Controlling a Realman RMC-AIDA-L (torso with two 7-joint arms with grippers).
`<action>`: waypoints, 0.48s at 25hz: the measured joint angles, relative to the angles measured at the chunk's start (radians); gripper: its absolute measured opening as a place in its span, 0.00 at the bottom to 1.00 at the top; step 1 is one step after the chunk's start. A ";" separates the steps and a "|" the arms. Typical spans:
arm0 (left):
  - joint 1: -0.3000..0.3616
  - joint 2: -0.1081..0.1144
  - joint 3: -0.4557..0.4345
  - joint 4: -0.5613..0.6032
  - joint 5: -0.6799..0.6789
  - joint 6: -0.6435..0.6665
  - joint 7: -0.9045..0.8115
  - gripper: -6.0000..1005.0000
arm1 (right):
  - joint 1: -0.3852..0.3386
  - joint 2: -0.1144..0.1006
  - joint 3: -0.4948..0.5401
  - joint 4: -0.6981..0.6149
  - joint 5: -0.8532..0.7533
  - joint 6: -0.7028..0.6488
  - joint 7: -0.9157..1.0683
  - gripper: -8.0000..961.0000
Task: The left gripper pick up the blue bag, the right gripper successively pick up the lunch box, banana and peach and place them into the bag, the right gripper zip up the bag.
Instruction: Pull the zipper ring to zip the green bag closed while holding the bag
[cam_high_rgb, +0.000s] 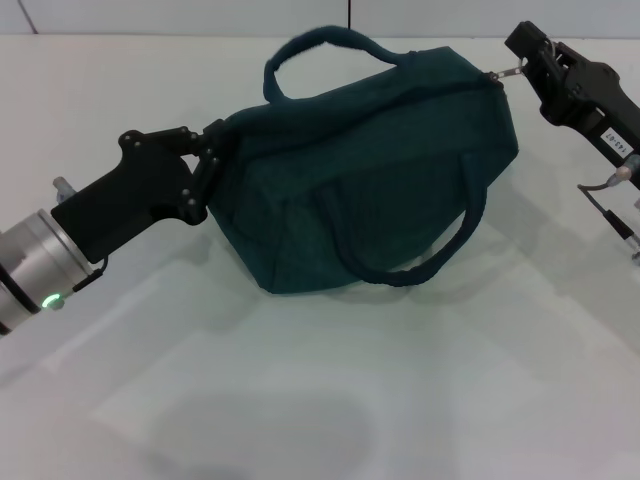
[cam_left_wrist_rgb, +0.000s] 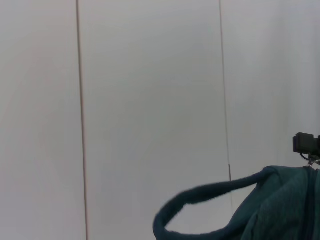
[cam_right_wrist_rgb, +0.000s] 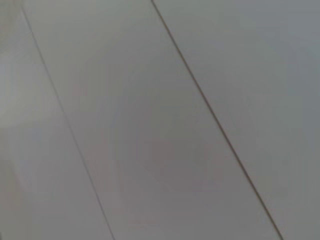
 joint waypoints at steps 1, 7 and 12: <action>0.000 -0.001 0.001 0.000 0.001 0.001 0.012 0.08 | -0.001 0.000 0.000 0.001 0.003 0.002 0.001 0.04; 0.019 -0.070 -0.033 -0.001 -0.030 0.002 0.148 0.09 | -0.003 -0.001 -0.001 0.002 0.010 0.006 0.002 0.04; 0.017 -0.071 -0.039 -0.001 -0.051 0.017 0.106 0.09 | -0.004 -0.001 -0.006 0.002 0.010 0.006 0.009 0.04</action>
